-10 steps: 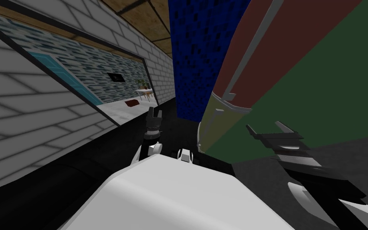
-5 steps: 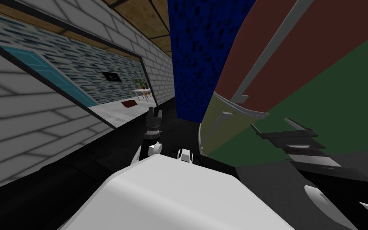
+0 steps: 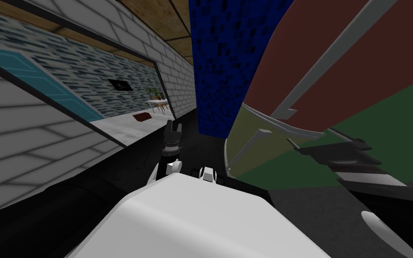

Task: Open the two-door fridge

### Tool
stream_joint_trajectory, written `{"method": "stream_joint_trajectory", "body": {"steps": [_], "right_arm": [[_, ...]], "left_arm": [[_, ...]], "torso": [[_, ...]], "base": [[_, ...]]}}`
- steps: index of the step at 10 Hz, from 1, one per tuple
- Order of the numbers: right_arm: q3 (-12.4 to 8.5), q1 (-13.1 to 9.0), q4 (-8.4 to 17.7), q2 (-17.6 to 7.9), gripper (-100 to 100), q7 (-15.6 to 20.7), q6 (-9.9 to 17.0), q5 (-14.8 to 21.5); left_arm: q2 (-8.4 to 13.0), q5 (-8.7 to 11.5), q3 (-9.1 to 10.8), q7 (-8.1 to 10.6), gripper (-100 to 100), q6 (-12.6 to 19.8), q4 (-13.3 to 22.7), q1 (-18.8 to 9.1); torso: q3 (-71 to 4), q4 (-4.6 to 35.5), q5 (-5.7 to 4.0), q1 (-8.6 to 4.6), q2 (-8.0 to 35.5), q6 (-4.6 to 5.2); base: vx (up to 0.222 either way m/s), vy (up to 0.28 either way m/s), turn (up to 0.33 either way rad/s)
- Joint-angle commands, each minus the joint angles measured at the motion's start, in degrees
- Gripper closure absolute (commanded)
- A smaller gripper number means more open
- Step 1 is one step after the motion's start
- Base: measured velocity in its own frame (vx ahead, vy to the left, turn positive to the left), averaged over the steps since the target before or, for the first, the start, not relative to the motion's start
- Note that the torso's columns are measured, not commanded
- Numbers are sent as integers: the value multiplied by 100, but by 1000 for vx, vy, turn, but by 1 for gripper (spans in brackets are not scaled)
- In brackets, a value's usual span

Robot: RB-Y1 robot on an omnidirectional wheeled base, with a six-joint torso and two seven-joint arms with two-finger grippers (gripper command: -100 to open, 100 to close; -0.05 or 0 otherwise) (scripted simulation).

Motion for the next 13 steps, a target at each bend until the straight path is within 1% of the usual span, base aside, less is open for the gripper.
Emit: {"method": "stream_joint_trajectory", "body": {"steps": [1, 3, 6, 7, 8, 9, 10, 11, 12, 13], "right_arm": [[-260, 56, 67, -273, -100, 447, 25, 204], [-427, 96, 95, -450, -100, 735, 46, 332], [-591, 138, 114, -628, -100, 1006, 64, 457], [-479, 212, 136, -552, -100, 946, 17, 446], [-475, 234, 146, -543, -100, 964, 8, 452], [-465, 251, 153, -533, 100, 961, 3, 454], [-474, 299, 229, -523, 100, 957, 97, 481], [-474, 299, 229, -523, 100, 957, 97, 481], [-512, 318, 297, -524, 100, 955, 203, 504], [-512, 318, 297, -524, 100, 955, 203, 504]], "left_arm": [[0, 0, 0, 0, 0, 0, 0, 0], [0, 0, 0, 0, 0, 0, 0, 0], [1, 0, 1, 0, 0, 0, 0, 0], [1, 0, 1, 0, 0, 0, 0, -1], [1, 0, 0, 0, 0, 0, 0, -1], [1, 0, 1, 0, 0, 0, 0, -1], [1, 0, 1, 0, 0, 0, 0, -1], [0, 0, 0, 0, 0, 0, 0, 0], [-1, 0, -1, 0, 0, 0, 0, 0], [-1, 0, -1, 0, 0, 0, 0, 0]], "torso": [[-4, -2, 2, 4, -8, 0], [-32, -5, 19, 20, -40, -23], [-75, 5, 67, 55, -81, -69], [-84, 7, 78, 65, -87, -77], [-68, -3, 56, 55, -74, -62], [-49, -7, 34, 35, -58, -46], [-38, 6, 38, 30, -40, -34], [-40, 14, 61, 87, -43, -29], [-42, 13, 79, 113, -40, -44], [-44, 11, 82, 116, -39, -54]], "base": [[97, 139, -86], [88, 133, -75], [61, 82, -44], [-7, 19, -55], [-22, 1, -46], [-21, 7, -32], [56, 175, -62], [79, 234, -77], [63, 247, -62], [69, 254, -25]]}}
